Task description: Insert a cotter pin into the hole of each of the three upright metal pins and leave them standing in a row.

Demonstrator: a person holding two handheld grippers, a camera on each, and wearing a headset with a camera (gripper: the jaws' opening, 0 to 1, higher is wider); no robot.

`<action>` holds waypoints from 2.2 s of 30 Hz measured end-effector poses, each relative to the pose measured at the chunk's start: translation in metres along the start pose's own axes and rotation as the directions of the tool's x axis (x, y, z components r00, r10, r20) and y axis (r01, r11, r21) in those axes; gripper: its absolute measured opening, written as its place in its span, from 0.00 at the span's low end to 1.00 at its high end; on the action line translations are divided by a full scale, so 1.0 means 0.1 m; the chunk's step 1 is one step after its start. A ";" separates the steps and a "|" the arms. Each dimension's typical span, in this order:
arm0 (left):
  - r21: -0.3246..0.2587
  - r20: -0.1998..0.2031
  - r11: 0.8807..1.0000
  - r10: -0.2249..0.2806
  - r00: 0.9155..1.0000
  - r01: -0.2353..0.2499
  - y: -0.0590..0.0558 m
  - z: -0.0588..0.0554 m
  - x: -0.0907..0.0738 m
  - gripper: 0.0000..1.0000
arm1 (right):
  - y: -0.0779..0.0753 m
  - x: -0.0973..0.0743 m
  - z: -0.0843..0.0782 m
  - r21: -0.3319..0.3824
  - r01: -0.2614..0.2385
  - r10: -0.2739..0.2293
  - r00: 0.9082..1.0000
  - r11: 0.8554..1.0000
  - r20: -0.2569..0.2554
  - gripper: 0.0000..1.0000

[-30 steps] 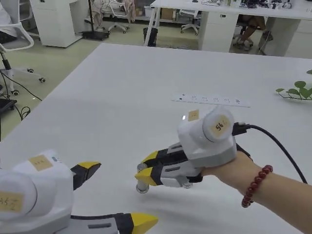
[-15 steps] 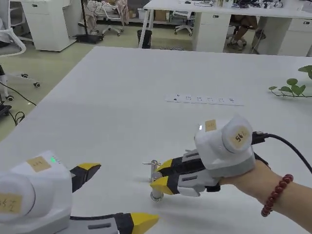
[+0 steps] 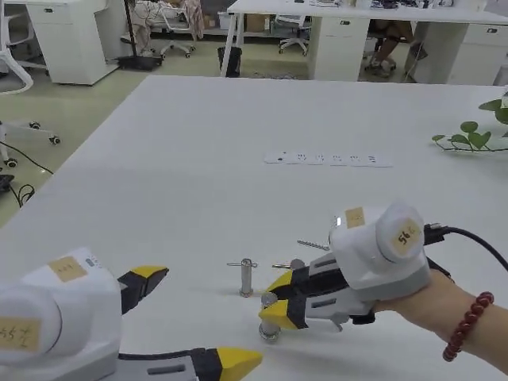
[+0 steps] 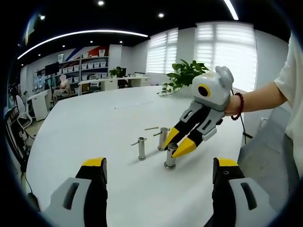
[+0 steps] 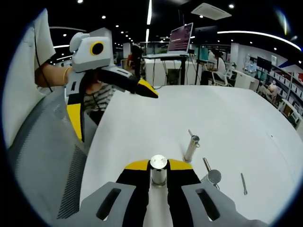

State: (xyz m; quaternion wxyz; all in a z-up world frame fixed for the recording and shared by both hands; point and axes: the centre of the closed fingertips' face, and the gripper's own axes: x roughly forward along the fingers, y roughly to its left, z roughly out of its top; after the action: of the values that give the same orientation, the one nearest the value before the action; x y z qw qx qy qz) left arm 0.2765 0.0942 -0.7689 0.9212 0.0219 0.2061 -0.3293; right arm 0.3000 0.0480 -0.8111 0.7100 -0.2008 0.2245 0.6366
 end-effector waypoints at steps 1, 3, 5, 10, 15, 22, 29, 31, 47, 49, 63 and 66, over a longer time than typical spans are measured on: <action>0.000 -0.001 1.000 -0.002 1.000 0.002 0.00 0.00 0.00 0.92 | 0.00 -0.01 -0.02 -0.002 -0.002 0.002 1.000 1.000 -0.002 0.13; 0.001 -0.002 1.000 -0.003 1.000 0.003 -0.01 0.00 0.01 0.92 | 0.00 -0.02 -0.04 -0.006 -0.004 0.004 1.000 1.000 -0.005 0.13; -0.001 -0.004 1.000 -0.005 1.000 0.005 -0.01 0.00 0.01 0.92 | -0.01 -0.03 -0.06 -0.002 -0.005 0.005 1.000 1.000 -0.007 0.13; -0.002 -0.006 1.000 -0.003 1.000 0.003 -0.01 -0.01 0.02 0.92 | -0.02 -0.06 -0.11 -0.003 -0.012 0.012 1.000 1.000 -0.010 0.13; -0.003 -0.009 1.000 -0.003 1.000 0.003 -0.01 -0.02 0.02 0.92 | -0.02 -0.07 -0.13 -0.007 -0.024 0.024 1.000 1.000 -0.002 0.13; -0.006 -0.012 1.000 -0.002 1.000 0.002 -0.02 -0.02 0.03 0.92 | -0.01 -0.09 -0.14 -0.009 -0.037 0.037 0.999 0.999 0.021 0.14; -0.006 -0.016 1.000 -0.002 1.000 0.002 -0.03 -0.02 0.03 0.92 | -0.02 -0.14 -0.12 0.020 -0.036 0.035 0.998 0.999 0.052 0.20; -0.006 -0.016 1.000 0.000 1.000 0.000 -0.02 -0.02 0.04 0.92 | -0.03 -0.19 -0.08 0.036 -0.031 0.028 0.997 0.999 0.072 0.21; -0.017 0.005 1.000 0.010 1.000 -0.010 -0.03 0.02 0.07 0.94 | -0.30 -0.61 0.03 0.168 0.040 -0.059 0.992 0.985 0.112 0.34; -0.020 0.010 1.000 0.009 1.000 -0.009 -0.04 0.03 0.07 0.95 | -0.37 -0.65 0.02 0.182 0.056 -0.075 0.992 0.982 0.102 0.34; -0.040 0.021 0.999 0.014 1.000 -0.013 -0.02 0.03 0.13 0.94 | -0.89 -0.67 -0.11 0.238 0.190 -0.202 0.979 0.952 0.024 0.31; -0.043 0.025 0.999 0.021 0.999 -0.020 0.00 0.04 0.14 0.94 | -1.00 -0.64 -0.18 0.228 0.229 -0.233 0.972 0.946 -0.010 0.30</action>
State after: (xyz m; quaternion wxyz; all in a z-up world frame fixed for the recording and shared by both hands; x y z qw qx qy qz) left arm 0.2877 0.0852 -0.7708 0.9273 0.0003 0.2010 -0.3157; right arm 0.3930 -0.0255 -0.7890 0.7997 -0.1376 0.2650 0.5208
